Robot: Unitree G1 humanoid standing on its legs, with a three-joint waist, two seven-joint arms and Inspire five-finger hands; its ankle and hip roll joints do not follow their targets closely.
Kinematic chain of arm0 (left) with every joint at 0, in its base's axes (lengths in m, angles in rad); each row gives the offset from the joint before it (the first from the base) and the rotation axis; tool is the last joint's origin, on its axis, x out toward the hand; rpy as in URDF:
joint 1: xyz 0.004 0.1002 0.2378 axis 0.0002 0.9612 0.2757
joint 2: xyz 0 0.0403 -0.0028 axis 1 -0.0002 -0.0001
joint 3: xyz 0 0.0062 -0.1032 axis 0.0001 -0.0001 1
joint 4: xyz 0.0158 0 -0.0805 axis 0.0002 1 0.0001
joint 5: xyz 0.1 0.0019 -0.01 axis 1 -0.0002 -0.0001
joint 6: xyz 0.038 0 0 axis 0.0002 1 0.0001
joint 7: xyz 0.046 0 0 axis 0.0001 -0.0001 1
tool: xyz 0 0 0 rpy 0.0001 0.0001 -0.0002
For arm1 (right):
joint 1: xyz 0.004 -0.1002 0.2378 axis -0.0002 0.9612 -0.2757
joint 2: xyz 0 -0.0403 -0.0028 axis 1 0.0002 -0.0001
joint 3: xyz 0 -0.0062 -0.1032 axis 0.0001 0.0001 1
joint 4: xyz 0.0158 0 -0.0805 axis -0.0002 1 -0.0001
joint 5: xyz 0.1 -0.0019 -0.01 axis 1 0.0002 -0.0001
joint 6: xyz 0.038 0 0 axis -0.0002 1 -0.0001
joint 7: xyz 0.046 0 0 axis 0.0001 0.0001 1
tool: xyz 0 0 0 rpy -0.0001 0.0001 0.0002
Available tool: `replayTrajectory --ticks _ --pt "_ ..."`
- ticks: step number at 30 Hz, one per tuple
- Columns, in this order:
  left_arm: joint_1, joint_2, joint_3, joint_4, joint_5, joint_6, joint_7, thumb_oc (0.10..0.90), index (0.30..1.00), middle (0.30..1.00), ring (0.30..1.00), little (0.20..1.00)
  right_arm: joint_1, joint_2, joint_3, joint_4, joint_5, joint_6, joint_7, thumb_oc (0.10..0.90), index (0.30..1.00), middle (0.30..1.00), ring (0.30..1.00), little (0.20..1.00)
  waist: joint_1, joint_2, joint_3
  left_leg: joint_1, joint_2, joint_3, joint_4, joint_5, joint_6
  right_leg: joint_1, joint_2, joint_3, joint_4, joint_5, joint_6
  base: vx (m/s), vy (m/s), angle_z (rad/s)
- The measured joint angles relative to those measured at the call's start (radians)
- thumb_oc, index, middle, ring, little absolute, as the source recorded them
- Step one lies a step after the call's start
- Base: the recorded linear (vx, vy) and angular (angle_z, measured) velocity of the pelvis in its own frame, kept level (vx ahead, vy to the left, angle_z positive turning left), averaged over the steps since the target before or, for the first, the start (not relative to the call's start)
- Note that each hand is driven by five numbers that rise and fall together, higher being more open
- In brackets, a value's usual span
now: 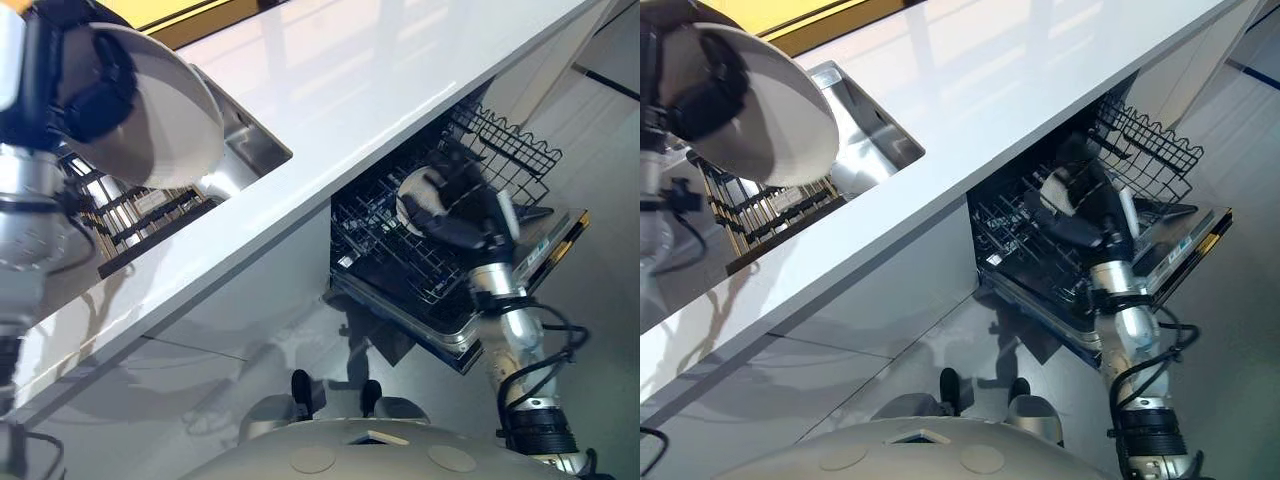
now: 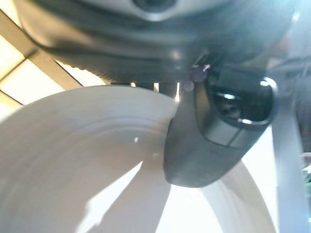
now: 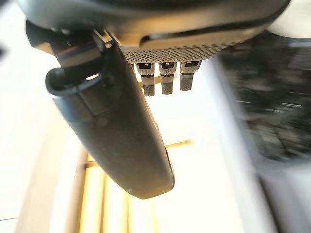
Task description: Pick up plates and place into dishwasher.
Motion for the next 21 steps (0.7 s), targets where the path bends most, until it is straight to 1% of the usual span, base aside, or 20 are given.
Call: replayTrajectory --ticks 3,4,7,8,11,12,15,17,21 --pt "-0.005 -0.072 -0.011 -0.013 0.037 -0.007 0.003 0.100 0.300 0.300 0.300 0.200 -0.056 -0.027 0.016 -0.050 0.003 -0.037 0.027 0.800 0.900 0.900 0.900 0.900 -0.008 0.016 -0.010 0.002 0.001 0.001 0.000 0.000 -0.001 0.001 0.003 0.001 0.000 0.002 -0.003 -0.01 0.001 -0.03" --pt "-0.014 -0.105 -0.028 -0.013 0.038 -0.013 0.002 0.100 0.300 0.300 0.300 0.200 -0.075 -0.041 0.027 -0.069 0.015 -0.038 0.049 0.800 0.900 0.900 0.900 0.900 -0.005 0.024 -0.015 0.005 0.000 0.000 0.000 0.000 -0.001 0.005 0.004 0.000 -0.001 0.002 -0.003 -0.02 0.004 0.04" --pt "-0.032 -0.149 -0.067 -0.013 0.037 -0.026 -0.009 0.100 0.300 0.300 0.300 0.200 -0.123 -0.045 0.070 -0.077 0.058 -0.027 0.119 0.800 0.900 0.900 0.900 0.900 -0.001 0.030 -0.019 0.012 0.000 -0.004 0.000 0.000 -0.001 0.015 0.005 -0.001 -0.003 0.002 -0.003 -0.01 0.001 0.06" --pt "-0.038 -0.160 -0.086 -0.013 0.037 -0.030 -0.013 0.100 0.300 0.300 0.300 0.200 -0.141 -0.047 0.092 -0.079 0.063 -0.014 0.149 0.800 0.900 0.900 0.900 0.900 0.002 0.031 -0.021 0.013 0.000 -0.005 0.000 0.000 -0.001 0.016 0.005 -0.001 -0.003 0.002 -0.003 0.00 0.000 0.00" --pt "-0.052 -0.207 -0.129 -0.014 0.037 -0.041 -0.039 0.100 0.300 0.300 0.300 0.200 -0.176 -0.049 0.163 -0.085 0.070 0.078 0.215 0.800 0.900 0.900 0.900 0.900 0.006 0.031 -0.026 0.012 -0.001 -0.011 0.000 0.000 -0.001 0.018 0.005 -0.003 -0.003 0.002 -0.003 0.00 -0.007 0.04" --pt "-0.058 -0.219 -0.149 -0.014 0.036 -0.041 -0.045 0.100 0.300 0.300 0.300 0.200 -0.180 -0.050 0.199 -0.084 0.069 0.111 0.221 0.800 0.900 0.900 0.900 0.900 0.012 0.028 -0.028 0.012 -0.001 -0.012 0.000 0.000 -0.001 0.018 0.005 -0.004 -0.003 0.002 -0.003 0.00 0.000 0.00" --pt "-0.082 -0.232 -0.201 -0.014 0.036 -0.042 -0.047 0.100 0.300 0.300 0.300 0.200 -0.181 -0.055 0.273 -0.084 0.068 0.166 0.228 0.800 0.900 0.900 0.900 0.900 0.025 0.028 -0.029 0.012 -0.003 -0.014 0.000 0.001 0.000 0.019 0.004 -0.005 -0.004 0.002 -0.003 0.00 -0.001 0.01" --pt "-0.084 -0.235 -0.209 -0.014 0.036 -0.052 -0.046 0.100 0.300 0.300 0.300 0.200 -0.182 -0.054 0.294 -0.084 0.068 0.179 0.228 0.800 0.900 0.900 0.900 0.900 0.026 0.027 -0.029 0.011 -0.004 -0.017 0.000 0.001 0.000 0.021 0.003 -0.005 -0.004 0.002 -0.003 0.01 -0.002 0.06" --pt "-0.085 -0.290 -0.215 -0.017 0.037 -0.089 0.007 0.100 0.300 0.300 0.300 0.200 -0.215 -0.044 0.317 -0.084 0.067 0.189 0.193 0.800 0.900 0.900 0.900 0.900 0.026 0.024 -0.031 0.010 -0.004 -0.019 0.000 0.001 0.001 0.021 0.003 -0.006 -0.004 0.002 -0.003 0.00 0.001 0.01"
